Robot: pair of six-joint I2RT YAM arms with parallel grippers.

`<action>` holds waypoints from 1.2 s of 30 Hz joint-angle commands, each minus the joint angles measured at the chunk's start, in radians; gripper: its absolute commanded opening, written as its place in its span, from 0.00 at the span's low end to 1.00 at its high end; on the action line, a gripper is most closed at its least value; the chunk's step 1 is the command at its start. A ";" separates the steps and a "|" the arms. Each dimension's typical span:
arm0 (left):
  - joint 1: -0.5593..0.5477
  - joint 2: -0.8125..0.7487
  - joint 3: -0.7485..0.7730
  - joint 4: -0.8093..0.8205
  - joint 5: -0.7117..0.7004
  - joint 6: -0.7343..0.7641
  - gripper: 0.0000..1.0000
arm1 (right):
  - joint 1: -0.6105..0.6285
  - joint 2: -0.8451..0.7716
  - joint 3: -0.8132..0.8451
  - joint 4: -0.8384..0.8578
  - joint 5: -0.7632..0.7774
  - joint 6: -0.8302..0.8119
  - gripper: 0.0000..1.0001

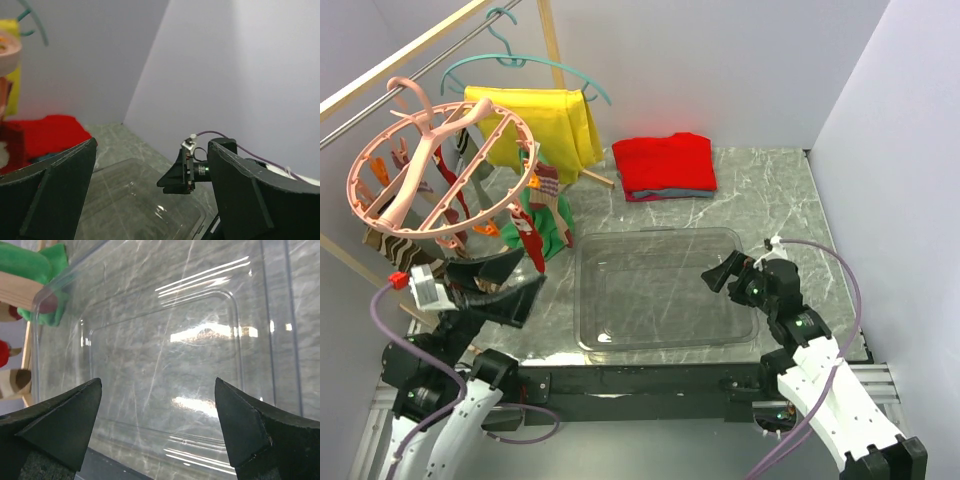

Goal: Remove the socks clipped to the hanger

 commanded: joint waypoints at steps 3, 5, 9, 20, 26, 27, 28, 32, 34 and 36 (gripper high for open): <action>0.000 0.103 0.199 -0.369 -0.244 -0.097 0.96 | -0.005 0.031 0.198 -0.113 0.151 0.021 1.00; 0.000 0.163 0.268 -0.485 -0.295 -0.115 0.96 | -0.005 0.040 0.234 -0.120 0.088 -0.051 1.00; 0.000 0.197 0.348 -0.590 -0.306 -0.083 0.96 | -0.005 0.079 0.259 -0.071 -0.043 -0.146 1.00; 0.001 0.142 0.395 -0.675 -0.359 -0.060 0.96 | 0.176 0.269 0.355 0.210 -0.229 -0.204 1.00; 0.000 0.193 0.439 -0.732 -0.404 -0.068 0.96 | 0.427 0.464 0.475 0.388 -0.152 -0.273 1.00; 0.000 0.194 0.443 -0.738 -0.413 -0.070 0.96 | 0.458 0.512 0.486 0.414 -0.143 -0.287 1.00; 0.000 0.202 0.448 -0.741 -0.412 -0.070 0.96 | 0.518 0.537 0.496 0.463 -0.135 -0.299 1.00; 0.000 0.216 0.469 -0.743 -0.409 -0.071 0.96 | 0.604 0.672 0.518 0.622 -0.091 -0.358 1.00; 0.000 0.226 0.475 -0.734 -0.393 -0.071 0.97 | 0.638 0.712 0.527 0.694 -0.094 -0.384 1.00; 0.000 0.235 0.485 -0.732 -0.386 -0.073 0.97 | 0.659 0.764 0.558 0.710 -0.059 -0.447 1.00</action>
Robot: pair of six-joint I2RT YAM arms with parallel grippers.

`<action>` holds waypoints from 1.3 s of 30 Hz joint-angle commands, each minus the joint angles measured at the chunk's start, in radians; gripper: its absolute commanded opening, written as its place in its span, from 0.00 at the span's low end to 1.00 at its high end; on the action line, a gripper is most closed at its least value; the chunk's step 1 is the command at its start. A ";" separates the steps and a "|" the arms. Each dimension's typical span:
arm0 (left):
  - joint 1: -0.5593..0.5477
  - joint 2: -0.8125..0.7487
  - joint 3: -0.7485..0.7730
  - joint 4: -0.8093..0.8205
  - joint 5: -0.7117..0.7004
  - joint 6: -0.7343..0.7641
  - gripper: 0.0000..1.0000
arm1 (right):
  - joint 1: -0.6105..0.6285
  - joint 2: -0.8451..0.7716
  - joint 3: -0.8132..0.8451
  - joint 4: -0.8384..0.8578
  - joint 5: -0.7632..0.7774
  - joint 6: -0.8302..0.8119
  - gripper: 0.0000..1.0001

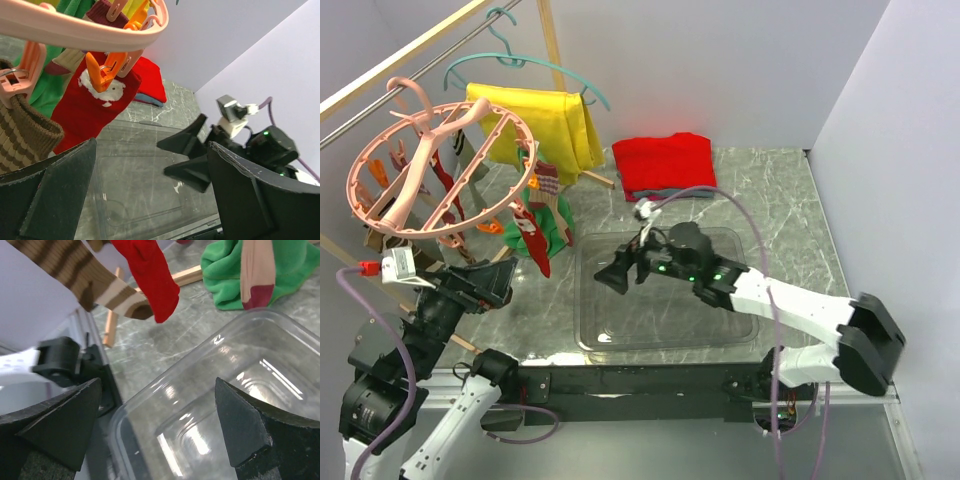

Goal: Remove the socks clipped to the hanger

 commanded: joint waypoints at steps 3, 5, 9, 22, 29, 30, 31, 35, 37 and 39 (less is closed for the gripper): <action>0.000 0.044 0.055 -0.003 0.018 -0.001 0.96 | 0.059 0.132 0.118 0.237 0.077 -0.159 0.99; 0.000 0.050 0.056 -0.003 0.032 -0.005 0.96 | 0.067 0.190 0.140 0.333 0.080 -0.164 0.97; 0.000 0.050 0.064 -0.009 0.049 -0.018 0.96 | 0.075 0.305 0.185 0.477 0.054 -0.141 0.87; 0.000 0.118 0.102 -0.046 0.087 -0.053 0.96 | 0.132 0.536 0.403 0.439 0.114 -0.234 0.87; -0.039 0.158 0.144 -0.109 0.098 -0.104 0.98 | 0.138 0.577 0.434 0.465 0.212 -0.222 0.75; -0.043 0.179 0.174 -0.127 0.098 -0.102 0.98 | 0.138 0.580 0.434 0.468 0.209 -0.227 0.71; -0.043 0.191 0.191 -0.159 0.058 -0.101 0.99 | 0.139 0.585 0.439 0.465 0.209 -0.228 0.62; -0.043 0.251 0.257 -0.202 0.043 -0.101 0.99 | 0.174 0.568 0.427 0.457 0.223 -0.247 0.47; -0.043 0.286 0.292 -0.204 0.047 -0.078 0.96 | 0.190 0.542 0.417 0.437 0.235 -0.254 0.44; -0.043 0.317 0.321 -0.210 0.035 -0.030 0.94 | 0.204 0.525 0.430 0.375 0.224 -0.248 0.42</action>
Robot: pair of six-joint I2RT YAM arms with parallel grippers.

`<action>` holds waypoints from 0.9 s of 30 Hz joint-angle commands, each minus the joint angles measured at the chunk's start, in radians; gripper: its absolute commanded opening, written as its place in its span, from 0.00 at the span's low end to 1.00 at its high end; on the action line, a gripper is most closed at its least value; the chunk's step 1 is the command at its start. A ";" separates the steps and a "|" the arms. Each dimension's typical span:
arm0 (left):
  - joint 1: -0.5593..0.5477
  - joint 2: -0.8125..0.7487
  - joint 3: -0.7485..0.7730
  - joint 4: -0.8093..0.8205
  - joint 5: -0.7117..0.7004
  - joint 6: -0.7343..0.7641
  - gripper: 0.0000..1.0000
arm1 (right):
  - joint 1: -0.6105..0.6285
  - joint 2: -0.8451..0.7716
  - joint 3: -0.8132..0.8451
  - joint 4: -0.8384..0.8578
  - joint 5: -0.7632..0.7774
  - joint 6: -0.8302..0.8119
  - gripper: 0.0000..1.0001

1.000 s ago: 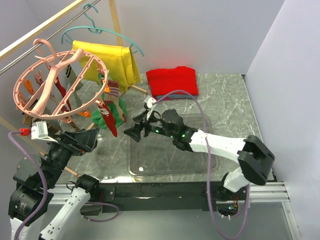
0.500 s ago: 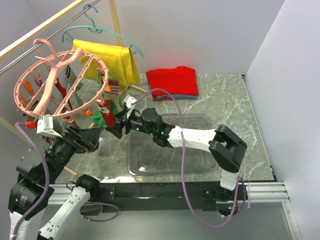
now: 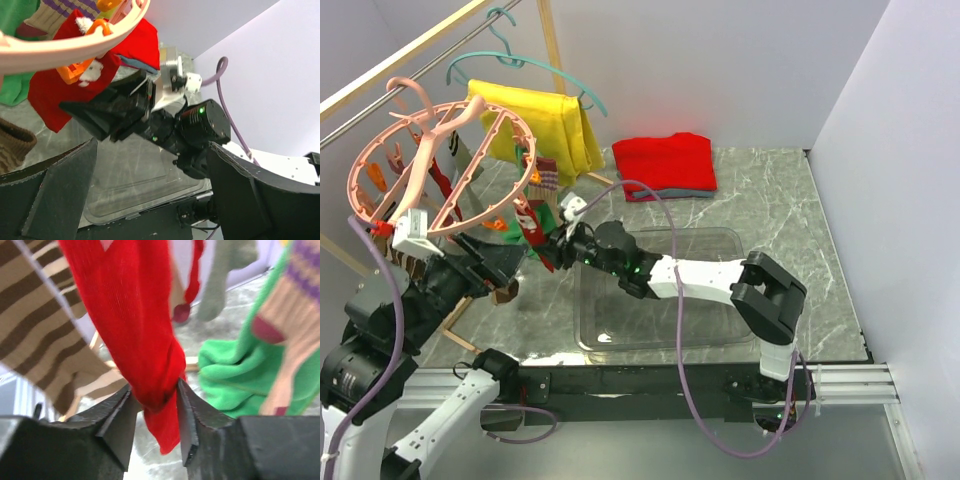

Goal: Remove the socks clipped to the hanger

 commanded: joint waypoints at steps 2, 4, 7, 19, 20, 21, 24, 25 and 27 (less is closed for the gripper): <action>-0.004 0.084 0.097 -0.058 -0.058 0.067 0.92 | 0.056 -0.085 0.031 -0.056 0.068 -0.014 0.33; -0.004 0.098 0.102 -0.061 -0.067 0.063 0.92 | 0.079 -0.110 0.028 -0.102 0.097 -0.017 0.28; -0.004 0.114 0.099 -0.056 -0.059 0.057 0.90 | 0.119 -0.148 -0.005 -0.113 0.157 -0.035 0.17; -0.004 0.230 0.220 -0.075 -0.180 0.076 0.81 | 0.288 -0.186 0.082 -0.320 0.620 -0.129 0.00; -0.004 0.239 0.223 -0.073 -0.193 0.076 0.79 | 0.303 -0.188 0.090 -0.334 0.641 -0.129 0.00; -0.004 0.242 0.223 -0.069 -0.199 0.076 0.78 | 0.308 -0.183 0.115 -0.371 0.686 -0.129 0.00; -0.004 0.249 0.203 -0.046 -0.216 0.087 0.77 | 0.337 -0.177 0.129 -0.385 0.766 -0.156 0.00; -0.004 0.251 0.199 -0.040 -0.217 0.092 0.77 | 0.347 -0.177 0.128 -0.379 0.805 -0.165 0.00; -0.004 0.259 0.188 -0.020 -0.193 0.090 0.77 | 0.366 -0.176 0.129 -0.371 0.830 -0.184 0.00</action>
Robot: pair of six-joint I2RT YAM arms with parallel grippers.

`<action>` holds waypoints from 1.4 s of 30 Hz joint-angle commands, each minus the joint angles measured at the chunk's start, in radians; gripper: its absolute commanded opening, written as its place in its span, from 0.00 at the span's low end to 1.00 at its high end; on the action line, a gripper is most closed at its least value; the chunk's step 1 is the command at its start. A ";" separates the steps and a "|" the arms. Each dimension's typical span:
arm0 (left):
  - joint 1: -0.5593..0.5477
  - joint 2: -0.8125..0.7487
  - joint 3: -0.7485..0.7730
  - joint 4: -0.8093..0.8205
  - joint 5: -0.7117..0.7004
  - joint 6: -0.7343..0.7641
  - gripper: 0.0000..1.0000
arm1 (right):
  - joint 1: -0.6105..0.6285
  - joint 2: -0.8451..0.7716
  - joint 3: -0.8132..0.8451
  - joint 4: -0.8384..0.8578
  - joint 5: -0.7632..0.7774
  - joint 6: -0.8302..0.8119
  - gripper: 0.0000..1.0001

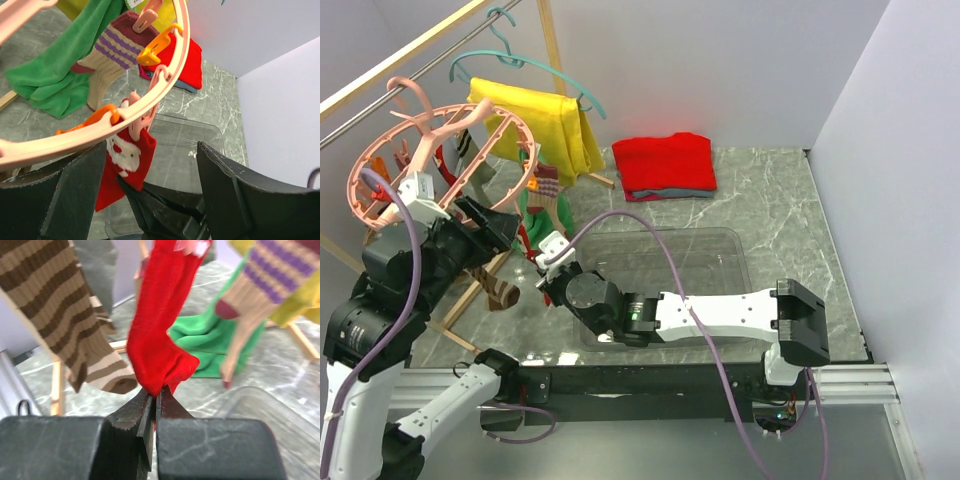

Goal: Remove the socks clipped to the hanger

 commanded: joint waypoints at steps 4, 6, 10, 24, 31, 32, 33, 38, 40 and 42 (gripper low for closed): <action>-0.004 0.034 -0.014 0.098 0.024 0.008 0.76 | 0.060 -0.019 0.062 0.001 0.234 -0.100 0.00; -0.004 0.040 -0.018 0.108 0.009 0.006 0.75 | 0.065 -0.025 0.058 0.009 0.246 -0.116 0.00; -0.004 0.040 -0.047 0.129 -0.060 -0.003 0.72 | 0.076 -0.028 0.055 0.016 0.269 -0.127 0.00; -0.004 -0.017 -0.178 0.252 -0.184 -0.069 0.60 | 0.116 0.004 0.064 0.133 0.376 -0.260 0.00; -0.004 0.005 -0.207 0.287 -0.220 -0.080 0.60 | 0.139 0.045 0.085 0.191 0.427 -0.358 0.00; -0.004 0.005 -0.210 0.296 -0.218 -0.080 0.60 | 0.140 0.054 0.087 0.206 0.436 -0.369 0.00; -0.004 0.003 -0.215 0.311 -0.220 -0.077 0.58 | 0.146 0.057 0.088 0.219 0.444 -0.381 0.00; -0.004 -0.009 -0.238 0.347 -0.224 -0.069 0.40 | 0.156 0.074 0.084 0.275 0.470 -0.440 0.00; -0.004 -0.014 -0.247 0.355 -0.223 -0.067 0.34 | 0.156 0.068 0.073 0.283 0.470 -0.440 0.00; -0.004 -0.018 -0.249 0.353 -0.221 -0.063 0.25 | 0.157 0.064 0.067 0.288 0.468 -0.438 0.00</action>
